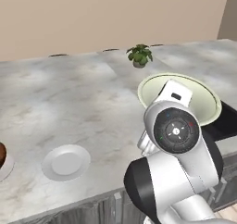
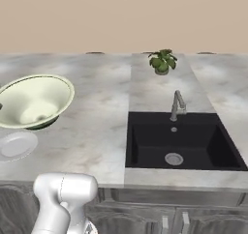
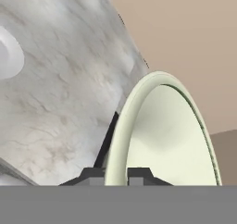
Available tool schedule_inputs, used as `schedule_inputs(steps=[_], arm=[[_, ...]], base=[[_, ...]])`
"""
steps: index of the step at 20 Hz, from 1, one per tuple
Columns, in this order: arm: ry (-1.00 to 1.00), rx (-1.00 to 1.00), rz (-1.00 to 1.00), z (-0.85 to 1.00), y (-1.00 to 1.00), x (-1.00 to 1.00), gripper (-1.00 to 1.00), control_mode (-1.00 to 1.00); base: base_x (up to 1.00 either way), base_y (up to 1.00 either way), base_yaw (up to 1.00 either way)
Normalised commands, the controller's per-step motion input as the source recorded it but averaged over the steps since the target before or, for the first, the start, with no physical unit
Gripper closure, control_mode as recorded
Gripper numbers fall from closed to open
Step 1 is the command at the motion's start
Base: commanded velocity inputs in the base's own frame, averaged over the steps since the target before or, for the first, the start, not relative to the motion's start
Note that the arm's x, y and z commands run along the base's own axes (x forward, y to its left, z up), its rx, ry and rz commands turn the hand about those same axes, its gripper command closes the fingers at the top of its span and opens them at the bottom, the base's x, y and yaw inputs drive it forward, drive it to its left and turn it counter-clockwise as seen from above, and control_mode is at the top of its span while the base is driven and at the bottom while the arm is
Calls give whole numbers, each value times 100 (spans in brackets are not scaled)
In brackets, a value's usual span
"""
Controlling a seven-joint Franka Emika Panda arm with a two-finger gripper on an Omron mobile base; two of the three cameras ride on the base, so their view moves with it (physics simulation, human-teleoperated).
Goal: Move the bowls from the cabinet to the plates on the dining table.
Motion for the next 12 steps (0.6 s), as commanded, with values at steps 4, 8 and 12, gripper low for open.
schedule_inputs(steps=[4,8,12], arm=[[0,0,0,0,0,0,100,100],[0,0,0,0,0,0,100,100],[0,0,0,0,0,0,100,100]], base=[[-3,88,34],[37,18,30],[11,65,23]])
